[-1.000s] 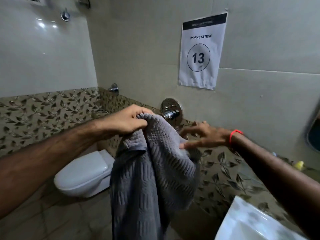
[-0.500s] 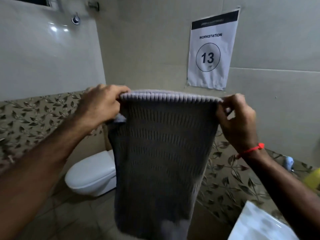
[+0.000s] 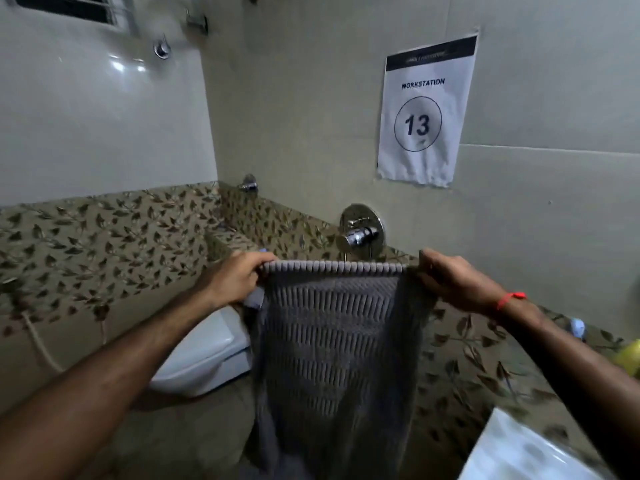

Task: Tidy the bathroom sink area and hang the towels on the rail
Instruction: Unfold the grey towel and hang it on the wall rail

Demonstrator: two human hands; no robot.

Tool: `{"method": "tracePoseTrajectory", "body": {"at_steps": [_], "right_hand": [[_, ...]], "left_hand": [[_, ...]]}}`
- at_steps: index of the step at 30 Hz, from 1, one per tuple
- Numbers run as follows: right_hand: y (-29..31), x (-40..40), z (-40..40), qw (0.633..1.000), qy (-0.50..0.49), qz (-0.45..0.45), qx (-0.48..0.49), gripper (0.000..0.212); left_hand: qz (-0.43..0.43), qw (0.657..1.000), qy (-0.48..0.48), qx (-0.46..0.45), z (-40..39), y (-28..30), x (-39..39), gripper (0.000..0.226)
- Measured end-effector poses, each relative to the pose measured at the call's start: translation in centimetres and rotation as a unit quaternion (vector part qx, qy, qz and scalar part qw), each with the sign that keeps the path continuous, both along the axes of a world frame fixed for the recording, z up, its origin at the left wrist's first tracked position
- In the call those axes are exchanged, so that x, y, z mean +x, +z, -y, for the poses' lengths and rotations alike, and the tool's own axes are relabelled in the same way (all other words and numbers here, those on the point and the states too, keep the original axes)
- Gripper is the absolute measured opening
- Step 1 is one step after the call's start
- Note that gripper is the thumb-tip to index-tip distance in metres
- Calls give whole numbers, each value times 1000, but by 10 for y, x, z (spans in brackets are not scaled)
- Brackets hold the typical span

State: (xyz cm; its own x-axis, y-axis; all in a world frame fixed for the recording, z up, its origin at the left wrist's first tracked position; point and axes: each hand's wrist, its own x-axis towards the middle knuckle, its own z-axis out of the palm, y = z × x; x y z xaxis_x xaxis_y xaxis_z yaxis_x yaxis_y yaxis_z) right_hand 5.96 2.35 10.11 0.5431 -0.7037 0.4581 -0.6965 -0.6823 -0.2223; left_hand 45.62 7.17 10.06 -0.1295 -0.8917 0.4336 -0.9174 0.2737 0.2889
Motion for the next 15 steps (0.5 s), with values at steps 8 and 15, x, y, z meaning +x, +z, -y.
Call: {"method": "tracePoseTrajectory", "body": {"at_steps": [8, 15], "right_hand": [[50, -20, -11, 975, -12, 202, 90, 13], [103, -54, -94, 909, 26, 396, 124, 26]], "left_hand": [[-62, 994, -9, -90, 17, 42, -25, 53], [-119, 971, -137, -154, 1, 95, -71, 40]]}}
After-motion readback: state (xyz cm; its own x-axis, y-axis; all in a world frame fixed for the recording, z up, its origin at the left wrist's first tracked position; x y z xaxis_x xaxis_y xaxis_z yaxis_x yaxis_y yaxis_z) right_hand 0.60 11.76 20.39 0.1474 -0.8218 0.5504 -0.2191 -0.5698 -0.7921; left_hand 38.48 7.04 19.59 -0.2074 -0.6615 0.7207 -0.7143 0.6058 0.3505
